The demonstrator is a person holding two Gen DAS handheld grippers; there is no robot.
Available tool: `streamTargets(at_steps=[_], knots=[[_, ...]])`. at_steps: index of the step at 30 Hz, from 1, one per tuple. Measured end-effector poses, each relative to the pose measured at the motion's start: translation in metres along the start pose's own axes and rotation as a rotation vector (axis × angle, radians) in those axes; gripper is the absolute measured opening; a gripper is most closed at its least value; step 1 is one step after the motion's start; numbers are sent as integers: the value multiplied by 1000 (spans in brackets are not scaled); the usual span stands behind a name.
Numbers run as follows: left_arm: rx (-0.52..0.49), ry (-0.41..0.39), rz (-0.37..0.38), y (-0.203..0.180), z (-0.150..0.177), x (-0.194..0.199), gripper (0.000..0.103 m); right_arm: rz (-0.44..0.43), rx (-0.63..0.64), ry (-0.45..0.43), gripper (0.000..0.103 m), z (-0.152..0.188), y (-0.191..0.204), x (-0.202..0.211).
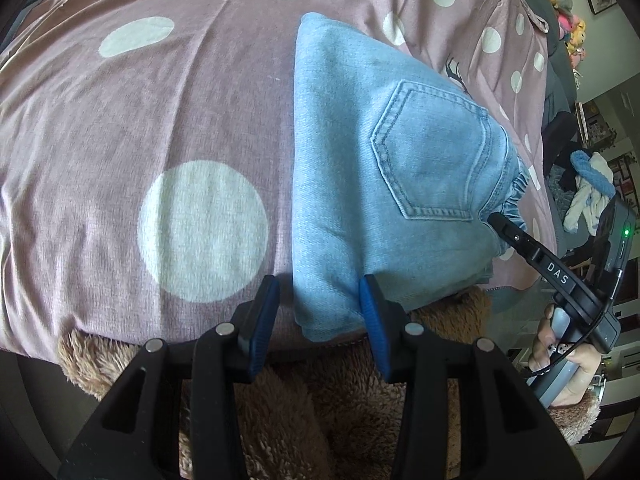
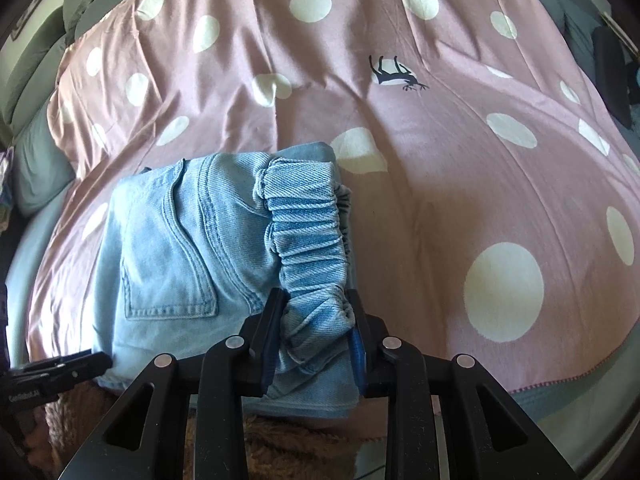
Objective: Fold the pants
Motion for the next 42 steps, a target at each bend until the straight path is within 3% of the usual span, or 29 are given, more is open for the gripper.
streamTargets(at_steps=[4, 6, 8, 11, 14, 17, 21, 24, 26, 30, 33, 35, 36, 38, 42], knots=[[40, 74, 53, 2, 7, 2, 47, -6, 3, 7, 31, 5, -2, 2], [42, 96, 57, 0, 10, 5, 48, -10, 0, 19, 38, 7, -5, 2], [25, 76, 22, -3, 9, 12, 58, -5, -15, 31, 53, 9, -10, 4], [-30, 5, -26, -10, 1, 28, 79, -24, -54, 47, 67, 11, -18, 9], [-84, -90, -66, -14, -12, 44, 89, -78, -68, 26, 79, 10, -23, 22], [-120, -165, -115, -13, -29, 49, 91, -132, -70, -9, 92, 4, -23, 31], [-107, -145, -99, -3, -46, 30, 90, -189, -65, -2, 92, -5, -16, 24], [-83, -105, -43, 3, -55, 14, 89, -234, -64, 34, 92, -9, -6, 6], [-65, -71, -10, 3, -60, 2, 82, -266, -69, 70, 92, -9, 0, -9], [-108, -78, 17, -5, -68, -4, 80, -308, -96, 151, 92, -3, 9, -28], [-118, -75, 50, -11, -73, -8, 77, -335, -98, 134, 92, -8, 13, -33], [-125, -61, 110, -20, -76, -13, 53, -322, -103, 107, 85, -13, 13, -35], [-115, -64, 108, -18, -76, -14, 51, -316, -106, 103, 83, -14, 12, -35], [-184, -94, 62, -24, -73, -10, 38, -300, -92, 98, 70, -15, 15, -32], [-203, -151, 21, -31, -67, 0, 25, -259, -62, 59, 51, -13, 17, -17]])
Point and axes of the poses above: each gripper's, at about its wrist camera, not at the fingertips, and x roughly against the way its jaws point, y to its left, z to its underside, the point moved 9 cm from there along -x, roughly the way its jaws point, and after that the axes turned 7 degrees about y, right-handed, at the moved point
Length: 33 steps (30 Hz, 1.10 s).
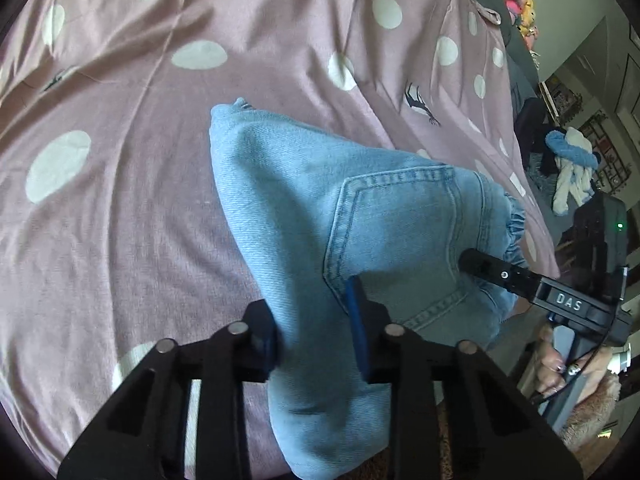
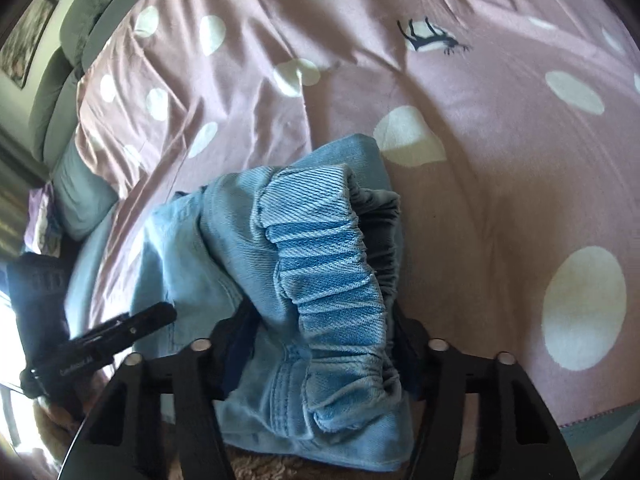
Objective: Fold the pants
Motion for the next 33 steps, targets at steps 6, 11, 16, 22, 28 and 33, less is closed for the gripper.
streamTargets(at_steps=[6, 11, 16, 22, 28, 33], knots=[[-38, -78, 17, -15, -23, 33, 16, 11, 53, -81, 40, -18, 23, 36], [-29, -104, -23, -8, -61, 35, 17, 31, 116, -132, 40, -59, 40, 43], [27, -68, -52, 17, -84, 11, 17, 98, 148, -104, 40, -88, 46, 14], [42, -7, -100, 38, -89, -21, 25, 154, 116, -4, 42, -96, 32, -32], [75, 15, -147, 41, -89, -32, 35, 266, 161, -13, 51, -89, 29, -44], [74, 45, -179, 36, -83, -22, 44, 300, 157, -17, 52, -86, 29, -38]])
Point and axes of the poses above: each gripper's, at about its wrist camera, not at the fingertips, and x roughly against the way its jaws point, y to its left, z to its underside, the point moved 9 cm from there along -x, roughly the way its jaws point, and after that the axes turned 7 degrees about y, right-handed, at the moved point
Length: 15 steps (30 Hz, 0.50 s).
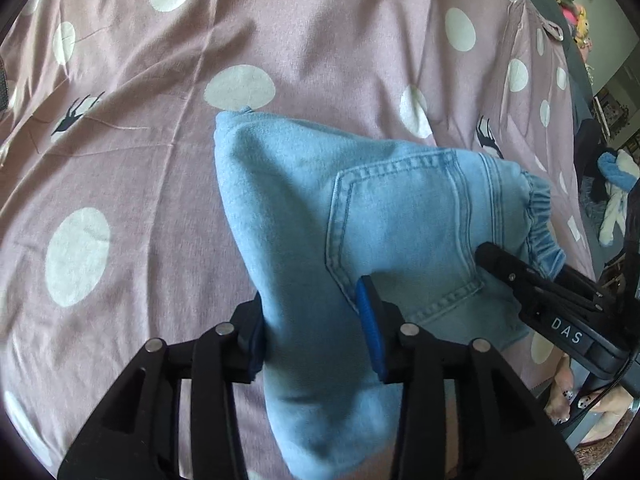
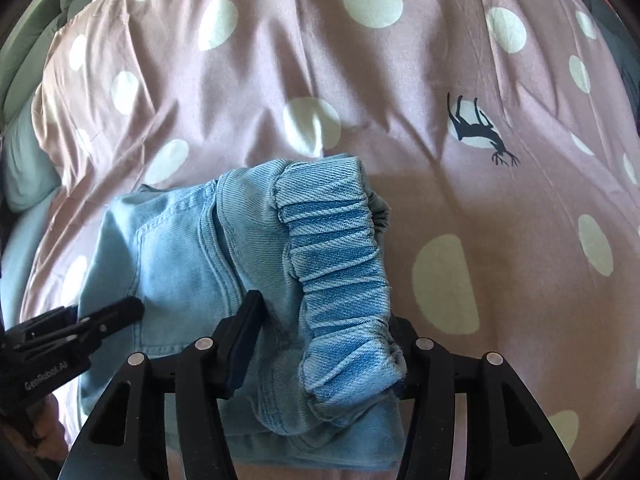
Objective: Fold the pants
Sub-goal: 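Lay the folded jeans bundle down and open both tools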
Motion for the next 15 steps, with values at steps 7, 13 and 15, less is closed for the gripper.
streamTargets(at_steps=[7, 13, 15], knots=[[-57, -84, 11, -18, 21, 58, 85, 55, 8, -61, 66, 4, -2, 41], [-86, -175, 19, -35, 45, 107, 102, 30, 25, -146, 81, 21, 4, 88], [-87, -181, 18, -40, 53, 111, 102, 22, 32, -157, 82, 28, 7, 96]])
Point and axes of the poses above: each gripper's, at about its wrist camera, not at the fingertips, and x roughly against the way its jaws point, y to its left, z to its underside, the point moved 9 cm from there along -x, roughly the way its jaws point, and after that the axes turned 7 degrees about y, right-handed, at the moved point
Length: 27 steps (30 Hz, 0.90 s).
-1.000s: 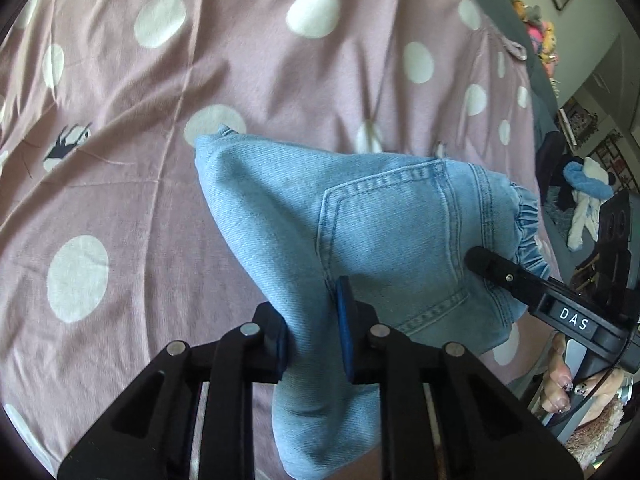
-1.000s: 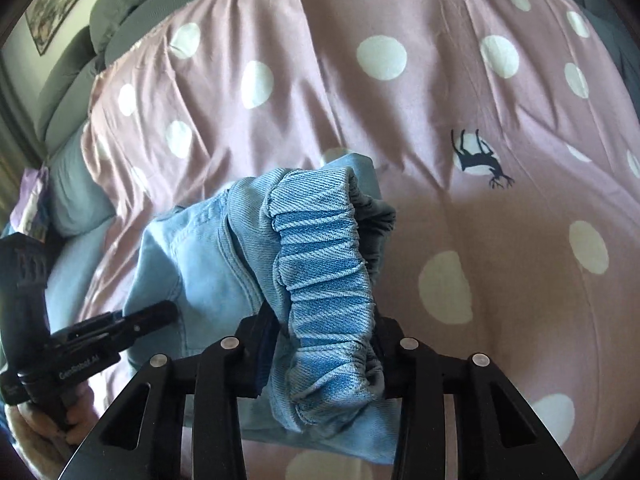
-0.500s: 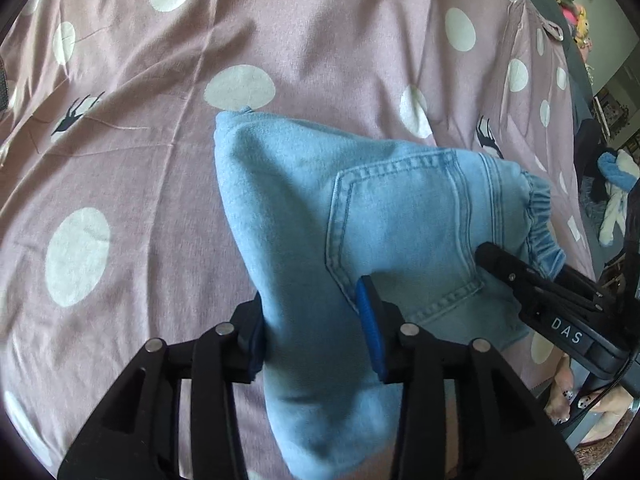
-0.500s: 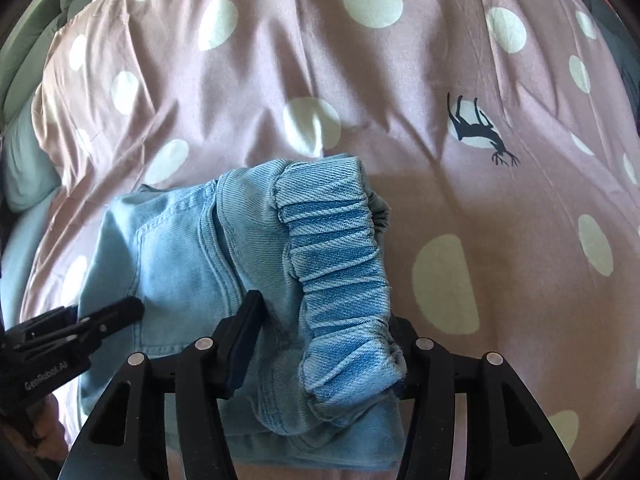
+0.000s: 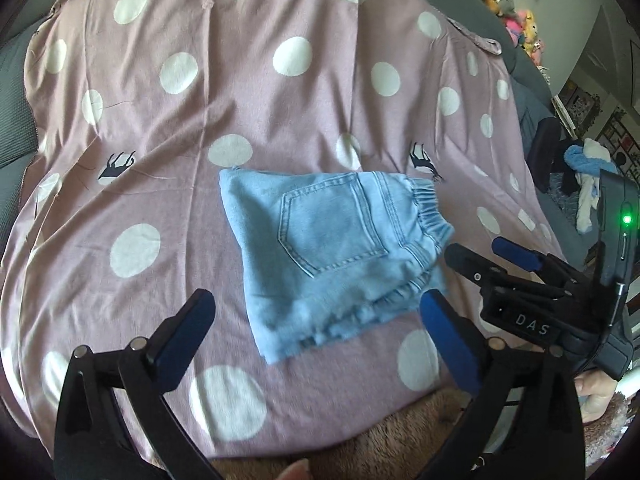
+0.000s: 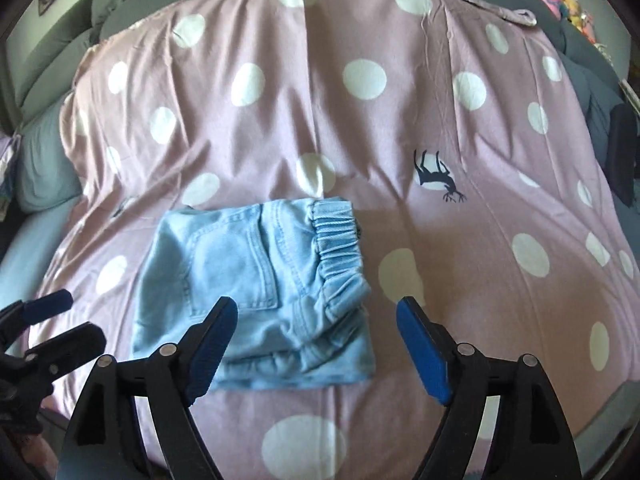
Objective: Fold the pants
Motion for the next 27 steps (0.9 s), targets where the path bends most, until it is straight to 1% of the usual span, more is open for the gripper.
streamTargets(at_steps=[2, 4, 8, 12, 15, 19, 25, 27], knots=[[-4, 0, -26, -1, 8, 2, 102, -2, -7, -7, 84, 6, 0, 5], [-13, 18, -56, -1, 16, 1, 102, -1, -20, -5, 84, 12, -1, 8], [-11, 46, -91, 0, 29, 1, 102, -10, -26, -2, 85, 21, 2, 14], [-46, 38, -135, -1, 35, 4, 102, -3, -39, 7, 85, 26, 2, 14], [-44, 31, -134, -1, 37, 8, 102, 26, -42, 9, 85, 29, 0, 13], [-41, 27, -125, -2, 36, 11, 102, 10, -49, 23, 85, 33, 2, 11], [-31, 26, -111, -1, 37, 11, 102, 26, -34, 17, 85, 33, 7, 13], [-35, 28, -110, -2, 37, 11, 102, 19, -31, 18, 85, 33, 7, 13]])
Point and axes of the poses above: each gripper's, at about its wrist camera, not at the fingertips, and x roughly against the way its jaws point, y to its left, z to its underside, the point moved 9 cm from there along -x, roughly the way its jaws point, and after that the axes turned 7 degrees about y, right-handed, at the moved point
